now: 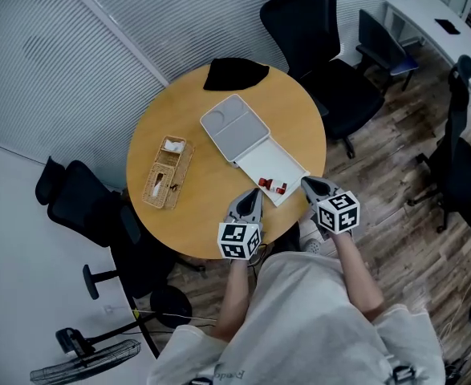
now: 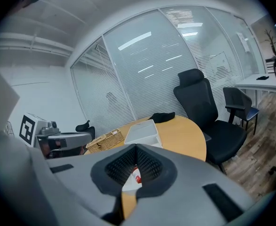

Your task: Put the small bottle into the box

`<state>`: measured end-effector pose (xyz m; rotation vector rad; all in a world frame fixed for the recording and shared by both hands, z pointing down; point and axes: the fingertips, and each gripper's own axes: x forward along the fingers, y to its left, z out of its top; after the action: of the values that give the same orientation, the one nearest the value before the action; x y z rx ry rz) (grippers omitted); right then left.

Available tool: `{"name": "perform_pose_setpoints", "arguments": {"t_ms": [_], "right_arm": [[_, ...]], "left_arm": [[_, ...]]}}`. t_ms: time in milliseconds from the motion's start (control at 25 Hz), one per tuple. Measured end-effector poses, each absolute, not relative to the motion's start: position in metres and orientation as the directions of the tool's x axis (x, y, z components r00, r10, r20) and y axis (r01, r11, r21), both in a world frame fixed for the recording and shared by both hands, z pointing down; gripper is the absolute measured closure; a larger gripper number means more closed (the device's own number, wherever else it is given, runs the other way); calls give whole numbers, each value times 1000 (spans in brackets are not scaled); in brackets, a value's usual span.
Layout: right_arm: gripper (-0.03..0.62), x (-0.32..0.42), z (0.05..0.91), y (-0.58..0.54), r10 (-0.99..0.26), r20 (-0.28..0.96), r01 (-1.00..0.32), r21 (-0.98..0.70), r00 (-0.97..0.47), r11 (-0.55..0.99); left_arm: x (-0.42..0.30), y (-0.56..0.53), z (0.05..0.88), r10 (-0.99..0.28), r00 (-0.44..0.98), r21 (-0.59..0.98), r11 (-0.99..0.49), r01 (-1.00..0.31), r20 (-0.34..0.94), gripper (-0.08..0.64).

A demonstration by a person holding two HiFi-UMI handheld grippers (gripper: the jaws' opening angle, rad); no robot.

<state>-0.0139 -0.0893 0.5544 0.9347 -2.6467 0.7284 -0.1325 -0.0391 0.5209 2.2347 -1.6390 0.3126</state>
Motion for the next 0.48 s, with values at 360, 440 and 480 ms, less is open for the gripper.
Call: {"name": "perform_pose_setpoints", "arguments": {"t_ms": [360, 440, 480], "right_arm": [[575, -19, 553, -90, -519, 370, -635, -377, -770, 674], [575, -18, 554, -90, -522, 370, -638, -378, -768, 671], [575, -18, 554, -90, -523, 370, -639, -379, -767, 669]], "left_arm": [[-129, -39, 519, -872, 315, 145, -280, -949, 375, 531], [-128, -39, 521, -870, 317, 143, -283, -948, 377, 530], [-128, -39, 522, -869, 318, 145, -284, -948, 379, 531]]}}
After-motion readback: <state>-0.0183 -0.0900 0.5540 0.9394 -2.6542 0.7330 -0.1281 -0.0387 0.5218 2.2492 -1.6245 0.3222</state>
